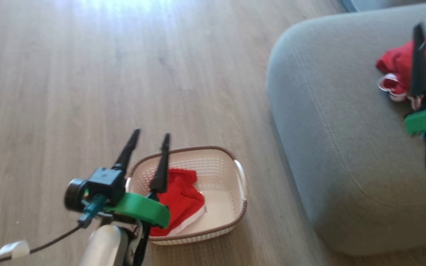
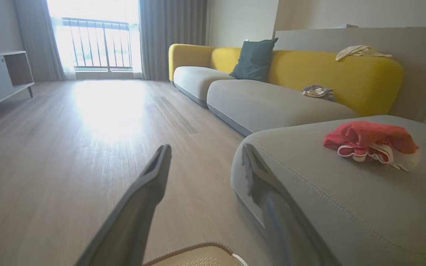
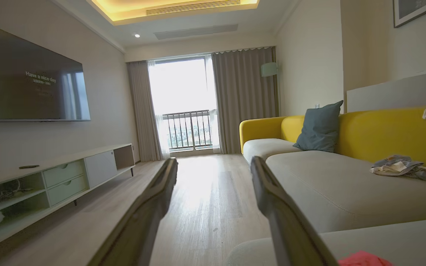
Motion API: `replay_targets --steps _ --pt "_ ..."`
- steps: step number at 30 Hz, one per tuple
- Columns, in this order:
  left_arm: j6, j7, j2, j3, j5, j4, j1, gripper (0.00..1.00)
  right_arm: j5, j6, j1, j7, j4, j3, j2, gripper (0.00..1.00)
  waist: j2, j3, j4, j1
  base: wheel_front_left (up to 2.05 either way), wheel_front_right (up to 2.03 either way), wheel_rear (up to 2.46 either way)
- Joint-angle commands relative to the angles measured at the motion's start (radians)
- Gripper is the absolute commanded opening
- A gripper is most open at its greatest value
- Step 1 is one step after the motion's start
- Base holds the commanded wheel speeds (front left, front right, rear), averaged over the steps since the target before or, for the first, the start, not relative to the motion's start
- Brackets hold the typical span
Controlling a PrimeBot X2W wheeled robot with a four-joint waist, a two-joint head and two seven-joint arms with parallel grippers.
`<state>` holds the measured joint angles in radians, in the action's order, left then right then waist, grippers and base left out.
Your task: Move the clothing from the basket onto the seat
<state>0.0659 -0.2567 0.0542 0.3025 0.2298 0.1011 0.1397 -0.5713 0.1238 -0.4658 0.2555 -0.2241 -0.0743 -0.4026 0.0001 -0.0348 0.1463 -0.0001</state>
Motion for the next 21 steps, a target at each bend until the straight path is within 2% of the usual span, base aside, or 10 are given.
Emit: replay_targets --steps 1,4,9,18,21 --pt "0.023 -0.005 -0.004 -0.051 0.004 -0.043 0.017 1.00 0.015 0.007 0.029 0.006 0.066 -0.001 0.013 1.00 -0.0001 0.025 -0.040 0.0001 0.00 0.00 0.00" --pt "0.059 -0.005 -0.004 -0.080 -0.011 -0.058 -0.002 1.00 0.022 0.007 0.122 0.006 0.140 0.028 0.069 1.00 -0.0001 0.032 -0.069 0.0001 0.00 0.00 0.00" --pt "0.092 -0.005 -0.004 -0.124 -0.035 -0.063 -0.042 1.00 0.046 0.007 0.239 0.006 0.203 0.085 0.179 1.00 -0.0001 0.037 -0.099 0.0001 0.00 0.00 0.00" --pt "0.139 -0.005 -0.004 -0.203 0.060 -0.081 -0.086 1.00 0.162 0.007 0.381 0.006 0.223 0.090 0.234 1.00 -0.0001 0.047 -0.140 0.0001 0.00 0.00 0.00" --pt "0.145 -0.005 -0.004 -0.222 0.050 -0.065 -0.104 1.00 0.186 0.007 0.427 0.006 0.231 0.106 0.279 1.00 -0.0001 0.049 -0.149 0.0001 0.00 0.00 0.00"
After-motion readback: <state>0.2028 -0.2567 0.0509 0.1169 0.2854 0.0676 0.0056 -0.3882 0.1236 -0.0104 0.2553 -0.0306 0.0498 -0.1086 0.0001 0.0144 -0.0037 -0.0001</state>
